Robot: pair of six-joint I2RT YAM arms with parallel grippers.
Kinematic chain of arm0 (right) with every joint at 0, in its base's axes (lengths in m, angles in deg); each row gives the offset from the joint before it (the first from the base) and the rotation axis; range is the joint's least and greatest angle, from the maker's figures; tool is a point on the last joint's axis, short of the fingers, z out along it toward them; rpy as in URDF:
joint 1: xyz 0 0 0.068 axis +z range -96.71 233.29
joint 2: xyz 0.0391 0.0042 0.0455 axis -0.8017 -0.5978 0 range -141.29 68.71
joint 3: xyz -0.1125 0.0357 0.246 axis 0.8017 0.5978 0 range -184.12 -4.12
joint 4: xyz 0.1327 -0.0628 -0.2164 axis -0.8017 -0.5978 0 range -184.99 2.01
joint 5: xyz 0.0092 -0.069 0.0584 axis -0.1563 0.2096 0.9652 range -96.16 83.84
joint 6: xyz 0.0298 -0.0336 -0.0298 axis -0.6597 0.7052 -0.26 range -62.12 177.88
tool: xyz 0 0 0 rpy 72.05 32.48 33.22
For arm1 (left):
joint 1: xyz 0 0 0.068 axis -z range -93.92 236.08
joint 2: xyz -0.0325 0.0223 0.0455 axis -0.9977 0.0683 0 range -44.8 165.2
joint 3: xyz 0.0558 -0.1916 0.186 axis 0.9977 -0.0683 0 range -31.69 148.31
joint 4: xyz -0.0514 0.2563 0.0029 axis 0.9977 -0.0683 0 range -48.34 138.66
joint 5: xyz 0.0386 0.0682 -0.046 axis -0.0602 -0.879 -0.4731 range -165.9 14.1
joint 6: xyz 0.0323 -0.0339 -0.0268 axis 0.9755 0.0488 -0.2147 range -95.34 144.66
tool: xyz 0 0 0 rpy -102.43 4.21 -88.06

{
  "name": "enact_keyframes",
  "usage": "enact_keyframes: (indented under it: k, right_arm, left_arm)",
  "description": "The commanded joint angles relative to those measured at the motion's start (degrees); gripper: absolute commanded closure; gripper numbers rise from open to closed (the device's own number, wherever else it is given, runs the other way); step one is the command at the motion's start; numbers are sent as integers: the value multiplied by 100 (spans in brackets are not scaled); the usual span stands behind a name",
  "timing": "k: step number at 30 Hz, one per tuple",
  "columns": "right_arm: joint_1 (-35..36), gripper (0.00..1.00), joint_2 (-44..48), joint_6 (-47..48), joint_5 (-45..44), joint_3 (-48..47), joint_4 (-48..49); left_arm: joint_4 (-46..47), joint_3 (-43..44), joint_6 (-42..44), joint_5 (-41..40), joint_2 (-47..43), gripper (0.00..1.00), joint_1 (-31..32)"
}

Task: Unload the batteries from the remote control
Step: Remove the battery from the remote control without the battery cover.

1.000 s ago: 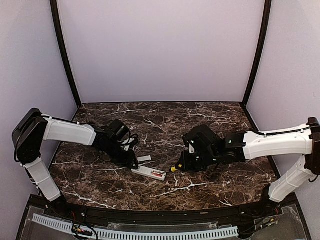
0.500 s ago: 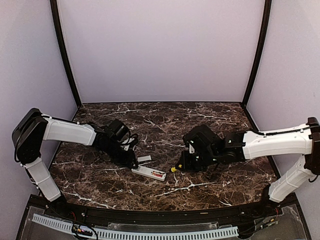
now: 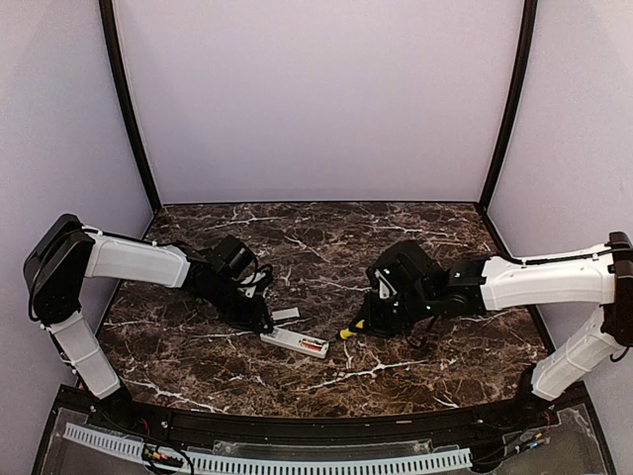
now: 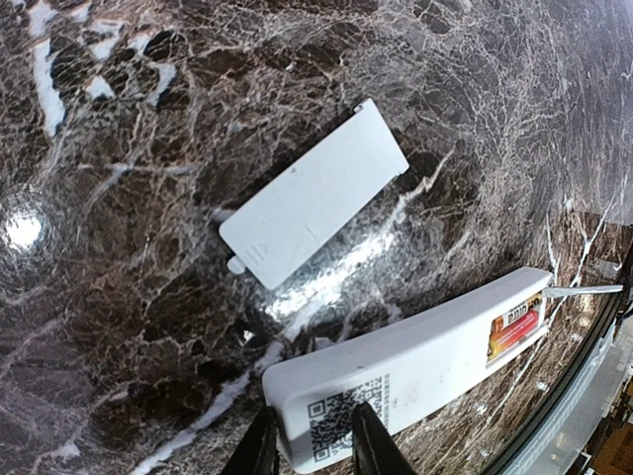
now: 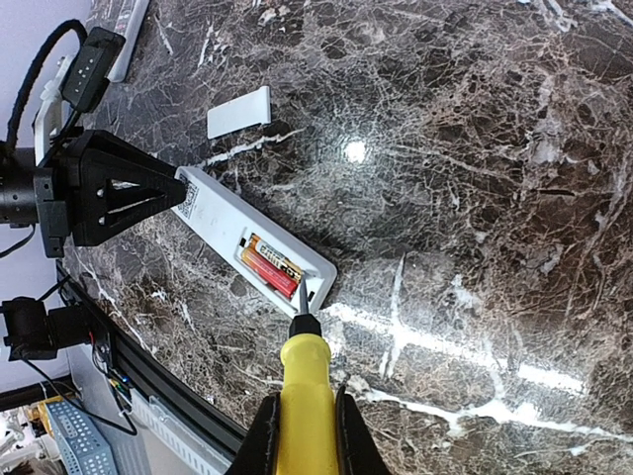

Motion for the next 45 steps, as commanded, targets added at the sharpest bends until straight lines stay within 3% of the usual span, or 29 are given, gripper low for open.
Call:
enact_keyframes:
  k: [1,28,33,41,45]
  right_arm:
    - [-57,100,-124,33,103,204,280]
    - [-310,100,582,-609,590,584,1748]
    - [-309,100,585,-499,557,524,1637]
    - [-282,100,903,161,-175,228,50]
    - [-200,100,923,69,-90,346,-76]
  left_arm:
    - [-42,-49,-10,183,151,74,123]
    - [-151,-23,37,-98,168,75,350]
    - [-165,-10,49,-119,178,75,358]
    - [-198,29,129,-211,150,75,359]
    - [-180,26,138,-207,146,75,356]
